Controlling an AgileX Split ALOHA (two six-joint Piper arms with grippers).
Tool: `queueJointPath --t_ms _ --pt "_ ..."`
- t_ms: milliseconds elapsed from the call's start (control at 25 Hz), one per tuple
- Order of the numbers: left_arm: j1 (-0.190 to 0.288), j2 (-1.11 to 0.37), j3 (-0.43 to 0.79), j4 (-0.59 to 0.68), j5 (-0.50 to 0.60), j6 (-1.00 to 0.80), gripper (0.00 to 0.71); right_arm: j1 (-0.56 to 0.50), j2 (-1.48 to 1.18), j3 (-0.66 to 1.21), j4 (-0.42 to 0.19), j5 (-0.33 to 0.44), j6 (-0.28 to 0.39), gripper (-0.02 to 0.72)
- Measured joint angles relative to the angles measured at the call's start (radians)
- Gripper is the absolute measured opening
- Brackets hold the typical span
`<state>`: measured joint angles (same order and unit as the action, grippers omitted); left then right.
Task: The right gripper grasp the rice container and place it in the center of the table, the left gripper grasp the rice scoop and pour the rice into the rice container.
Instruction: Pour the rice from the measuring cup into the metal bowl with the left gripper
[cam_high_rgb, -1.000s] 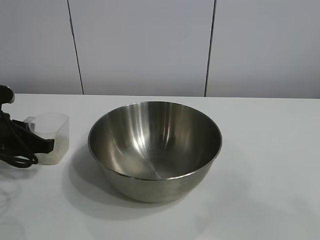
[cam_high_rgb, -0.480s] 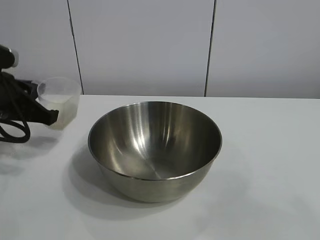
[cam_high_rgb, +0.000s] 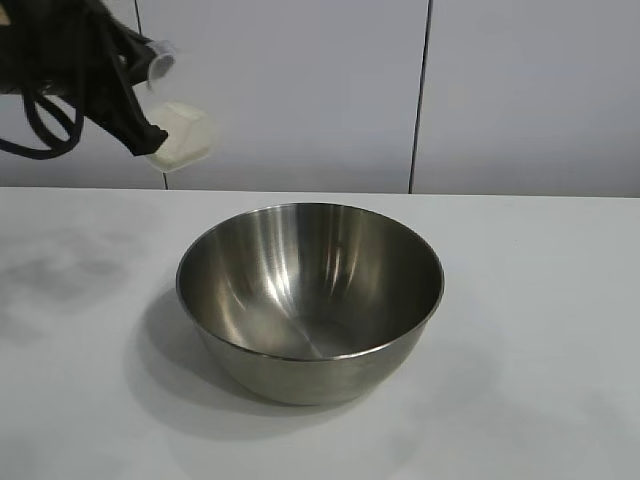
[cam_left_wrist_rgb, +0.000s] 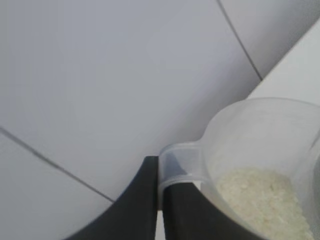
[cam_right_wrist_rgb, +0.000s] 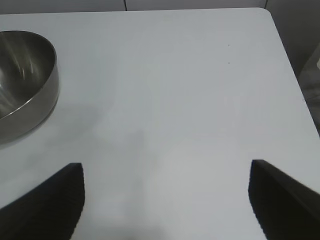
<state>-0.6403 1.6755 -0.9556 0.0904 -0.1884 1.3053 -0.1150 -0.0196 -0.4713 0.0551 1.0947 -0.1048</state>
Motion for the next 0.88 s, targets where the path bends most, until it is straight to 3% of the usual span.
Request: queueJointPath --t_ms 240,360,600,880 --pt "-0.032 0.112 -0.007 0.095 -0.137 0.467 0.008 0.0 0.0 0.0 0.0 0.0 0.0 0.61" --pt "-0.032 0.159 -0.012 0.171 -0.21 0.608 0.008 0.0 0.0 0.0 0.0 0.0 0.0 0.61" --pt "-0.032 0.176 -0.017 0.332 -0.295 0.687 0.008 0.009 0.0 0.0 0.0 0.0 0.0 0.61" --pt "-0.032 0.176 -0.026 0.398 -0.306 0.689 0.008 0.013 0.0 0.0 -0.002 -0.001 0.003 0.61"
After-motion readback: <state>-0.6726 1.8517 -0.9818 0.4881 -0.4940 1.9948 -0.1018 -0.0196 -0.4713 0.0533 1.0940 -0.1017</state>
